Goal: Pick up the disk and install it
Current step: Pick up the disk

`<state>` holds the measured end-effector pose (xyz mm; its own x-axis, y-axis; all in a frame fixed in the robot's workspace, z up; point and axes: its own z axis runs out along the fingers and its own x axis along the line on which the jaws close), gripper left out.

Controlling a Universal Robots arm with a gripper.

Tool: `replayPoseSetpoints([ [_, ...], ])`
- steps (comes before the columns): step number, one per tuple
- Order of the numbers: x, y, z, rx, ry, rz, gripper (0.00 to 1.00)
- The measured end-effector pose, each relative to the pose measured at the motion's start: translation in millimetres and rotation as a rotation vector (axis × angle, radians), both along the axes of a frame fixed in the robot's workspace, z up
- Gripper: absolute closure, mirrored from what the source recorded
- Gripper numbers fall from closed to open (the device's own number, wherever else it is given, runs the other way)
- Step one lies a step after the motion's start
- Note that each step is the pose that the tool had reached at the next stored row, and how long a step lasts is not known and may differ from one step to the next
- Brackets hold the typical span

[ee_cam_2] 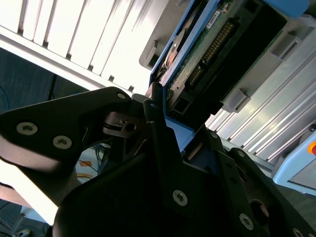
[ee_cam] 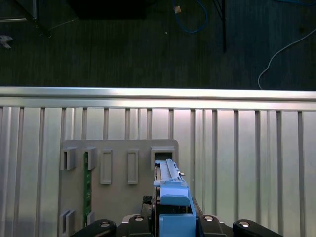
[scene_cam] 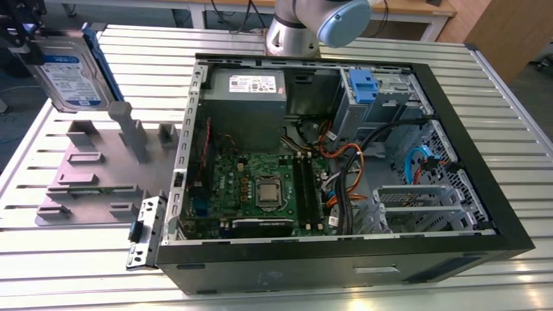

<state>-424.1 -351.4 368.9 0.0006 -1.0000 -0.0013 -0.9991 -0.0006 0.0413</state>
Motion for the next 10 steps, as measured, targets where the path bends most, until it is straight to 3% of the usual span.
replayPoseSetpoints([
  [10,0.0,0.0,2.0,0.0000,0.0000,0.000,0.63],
])
